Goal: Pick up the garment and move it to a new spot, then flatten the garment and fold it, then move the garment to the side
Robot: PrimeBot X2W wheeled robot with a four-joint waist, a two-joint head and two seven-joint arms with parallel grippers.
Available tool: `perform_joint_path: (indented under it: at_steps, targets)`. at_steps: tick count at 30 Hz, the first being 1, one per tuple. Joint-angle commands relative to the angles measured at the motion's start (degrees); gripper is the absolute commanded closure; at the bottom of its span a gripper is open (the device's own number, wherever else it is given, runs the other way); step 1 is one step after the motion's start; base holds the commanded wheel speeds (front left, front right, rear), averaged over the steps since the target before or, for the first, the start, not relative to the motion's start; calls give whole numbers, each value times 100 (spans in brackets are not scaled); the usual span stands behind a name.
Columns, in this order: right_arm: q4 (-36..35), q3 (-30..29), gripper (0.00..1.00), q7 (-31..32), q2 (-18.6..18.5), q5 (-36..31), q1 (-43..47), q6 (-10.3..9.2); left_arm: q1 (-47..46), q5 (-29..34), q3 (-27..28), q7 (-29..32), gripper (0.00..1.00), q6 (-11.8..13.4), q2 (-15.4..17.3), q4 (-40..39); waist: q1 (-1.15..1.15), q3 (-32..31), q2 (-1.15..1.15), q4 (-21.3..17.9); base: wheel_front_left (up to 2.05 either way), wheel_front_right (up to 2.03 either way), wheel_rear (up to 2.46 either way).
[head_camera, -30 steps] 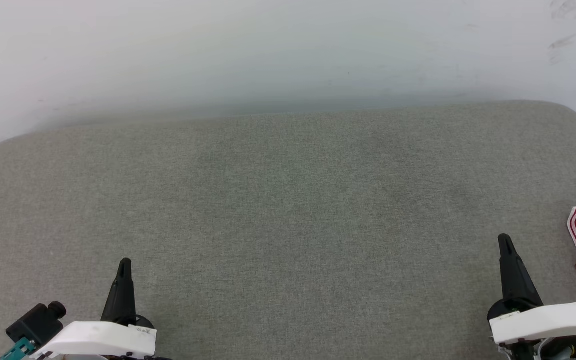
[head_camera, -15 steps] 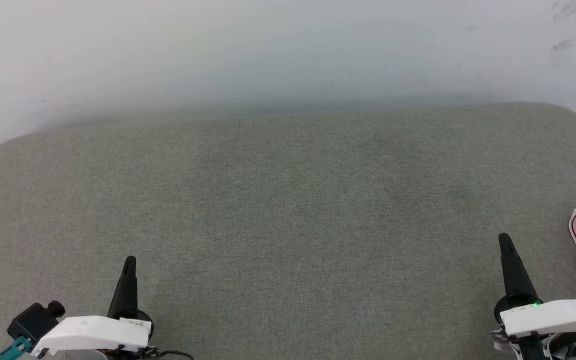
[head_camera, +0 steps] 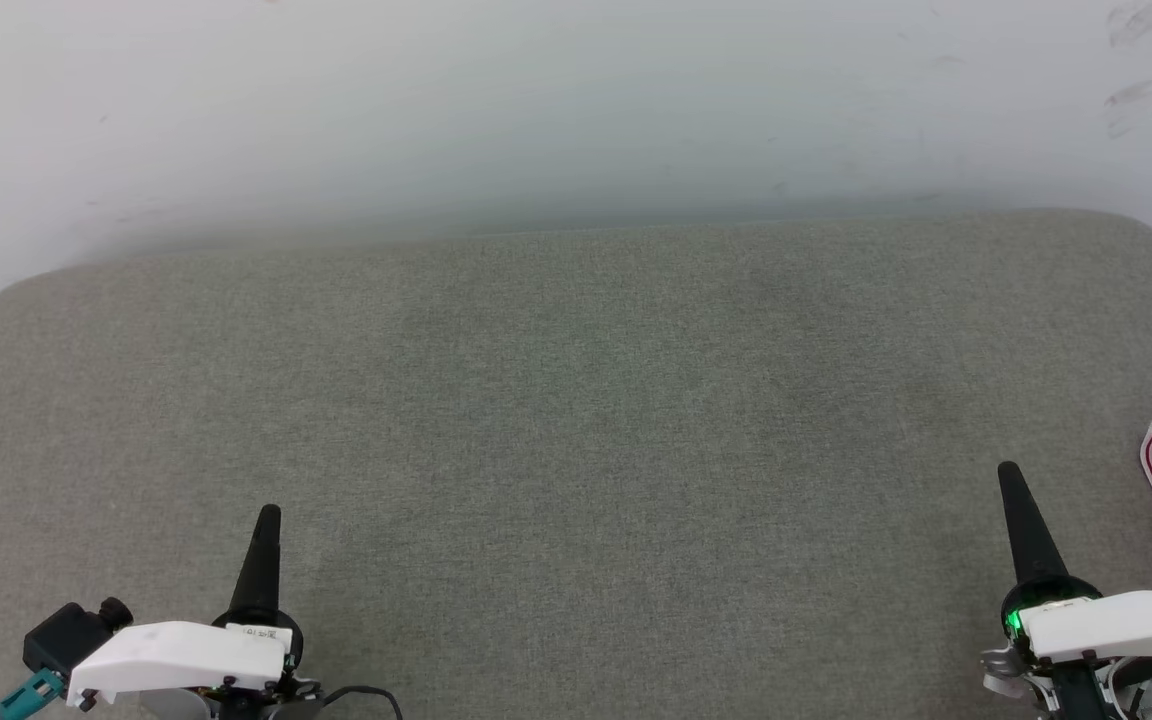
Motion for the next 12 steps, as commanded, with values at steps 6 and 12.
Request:
perform_joint_path:
  at_steps: [6,12]
  targets:
    - [10,-29,100,111,-40,453,-167,-1,-177,-418,16,114,100,-12,16,16,0,-9,0,10,0,0,0]
    - [56,-51,100,198,-37,790,-193,-1,-226,-732,16,203,100,-14,17,62,0,-17,0,19,0,0,0]
